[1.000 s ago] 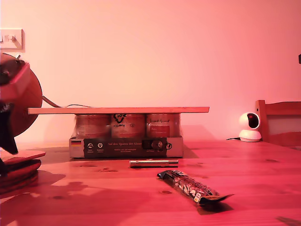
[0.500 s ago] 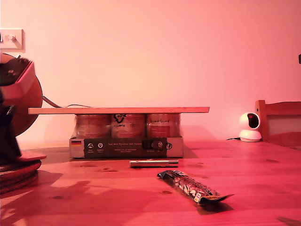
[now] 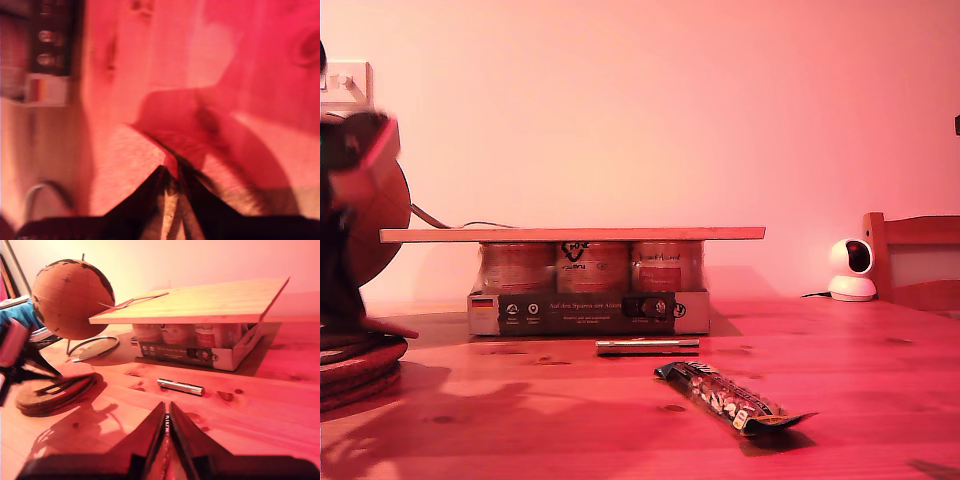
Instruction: Pick up the top cork coaster and place it on the shelf behind you
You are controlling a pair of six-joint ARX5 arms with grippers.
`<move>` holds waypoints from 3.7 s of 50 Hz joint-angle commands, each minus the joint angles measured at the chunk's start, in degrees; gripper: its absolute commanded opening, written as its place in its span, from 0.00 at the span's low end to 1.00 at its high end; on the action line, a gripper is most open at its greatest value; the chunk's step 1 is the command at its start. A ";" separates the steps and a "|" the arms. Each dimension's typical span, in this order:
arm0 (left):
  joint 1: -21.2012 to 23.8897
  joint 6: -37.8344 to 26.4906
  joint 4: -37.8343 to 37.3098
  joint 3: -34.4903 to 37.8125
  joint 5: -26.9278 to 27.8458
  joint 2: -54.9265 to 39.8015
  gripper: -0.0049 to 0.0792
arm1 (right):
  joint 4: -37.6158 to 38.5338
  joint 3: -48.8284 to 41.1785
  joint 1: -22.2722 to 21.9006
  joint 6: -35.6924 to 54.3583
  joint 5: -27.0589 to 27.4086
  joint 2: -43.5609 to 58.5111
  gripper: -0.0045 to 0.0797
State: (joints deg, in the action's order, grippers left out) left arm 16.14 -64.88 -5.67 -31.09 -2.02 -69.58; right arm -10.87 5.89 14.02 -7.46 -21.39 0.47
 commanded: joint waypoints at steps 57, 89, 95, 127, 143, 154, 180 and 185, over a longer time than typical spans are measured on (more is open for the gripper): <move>5.20 54.93 27.87 -1.18 12.50 6.73 0.03 | 0.31 0.76 0.22 -0.07 0.87 -0.35 0.04; 15.28 123.86 73.66 -3.65 -14.05 -24.44 0.03 | 0.26 0.76 0.22 -0.07 0.96 -0.35 0.04; 16.68 132.96 77.18 -6.69 -17.20 -30.03 0.03 | 0.31 0.76 0.22 -0.09 0.94 -0.35 0.04; 21.42 155.27 74.51 -25.73 -32.74 -47.39 0.03 | 0.33 0.76 0.22 -0.09 0.90 -0.35 0.04; 21.51 156.63 66.66 -26.49 -36.44 -47.43 0.03 | 0.33 0.76 0.24 -0.11 0.74 -0.35 0.04; 21.53 156.69 61.31 -27.02 -37.79 -47.43 0.03 | 0.31 0.76 0.24 -0.26 0.39 -0.35 0.04; 21.20 156.89 56.43 -31.71 -37.40 -47.43 0.41 | 0.31 0.76 0.24 -0.28 0.28 -0.35 0.04; 21.27 156.87 56.43 -31.71 -35.54 -47.43 0.41 | 0.33 0.76 0.24 -0.28 0.28 -0.35 0.04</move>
State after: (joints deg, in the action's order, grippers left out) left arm 37.45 92.07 50.59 -62.83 -38.57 -116.33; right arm -10.87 5.89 14.02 -7.51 -20.88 0.47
